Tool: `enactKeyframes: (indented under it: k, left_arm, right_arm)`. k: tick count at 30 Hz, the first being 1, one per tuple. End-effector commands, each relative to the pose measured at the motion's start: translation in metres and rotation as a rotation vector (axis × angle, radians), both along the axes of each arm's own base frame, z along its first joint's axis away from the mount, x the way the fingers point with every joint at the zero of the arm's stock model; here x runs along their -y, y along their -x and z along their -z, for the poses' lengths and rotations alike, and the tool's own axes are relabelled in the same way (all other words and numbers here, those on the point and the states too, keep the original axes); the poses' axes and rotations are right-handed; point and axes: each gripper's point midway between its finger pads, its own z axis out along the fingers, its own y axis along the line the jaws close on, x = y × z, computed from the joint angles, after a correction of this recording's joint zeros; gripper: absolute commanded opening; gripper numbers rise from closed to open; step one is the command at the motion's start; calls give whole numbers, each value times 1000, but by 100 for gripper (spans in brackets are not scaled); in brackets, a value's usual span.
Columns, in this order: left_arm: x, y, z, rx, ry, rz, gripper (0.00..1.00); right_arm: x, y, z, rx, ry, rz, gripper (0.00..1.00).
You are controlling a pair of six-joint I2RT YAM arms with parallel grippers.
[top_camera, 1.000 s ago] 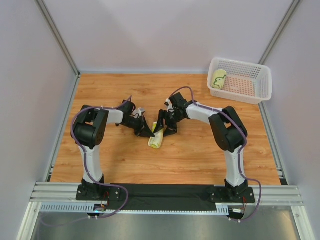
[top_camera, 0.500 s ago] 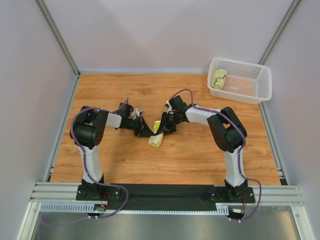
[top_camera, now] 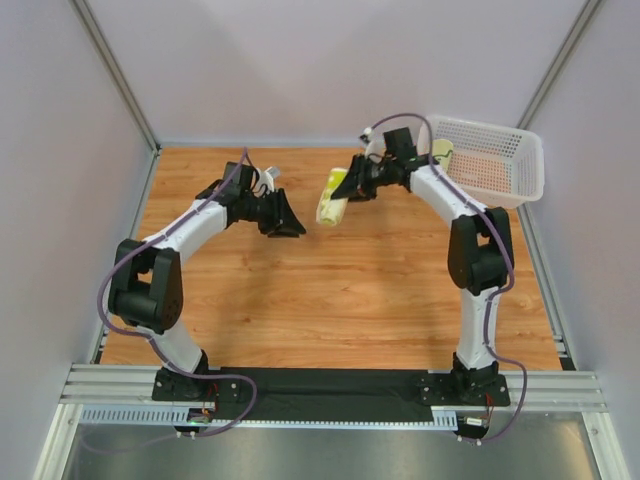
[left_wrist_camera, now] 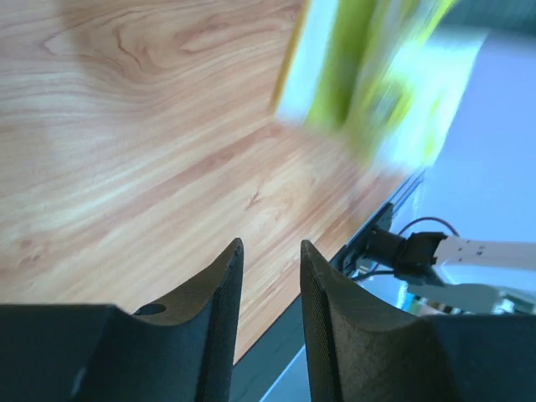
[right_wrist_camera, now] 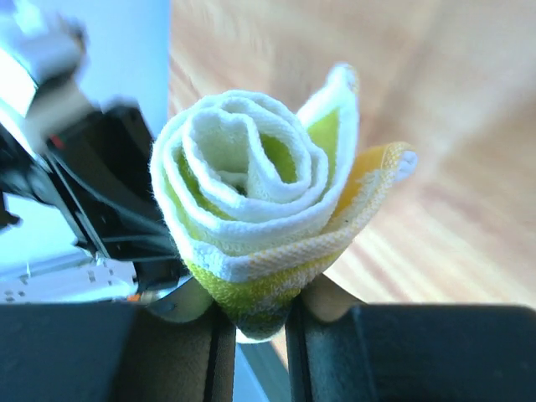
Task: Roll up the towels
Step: Place the rolled towel into the container
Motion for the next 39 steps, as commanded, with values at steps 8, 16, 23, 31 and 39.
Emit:
enactKeyframes:
  k: [8, 16, 23, 31, 39]
  left_arm:
    - [-38, 43, -25, 125, -195, 67, 40]
    - [-43, 49, -31, 111, -217, 62, 36]
    - [-49, 52, -28, 84, -256, 53, 34]
    - [-48, 36, -31, 20, -288, 27, 31]
    - [-43, 8, -25, -47, -320, -4, 29]
  right_arm:
    - [173, -101, -95, 267, 23, 259, 0]
    - [287, -151, -88, 302, -2, 435, 0]
    - [343, -171, -50, 277, 14, 500, 0]
    - [372, -189, 23, 188, 45, 542, 0]
    - [387, -203, 78, 156, 99, 585, 0]
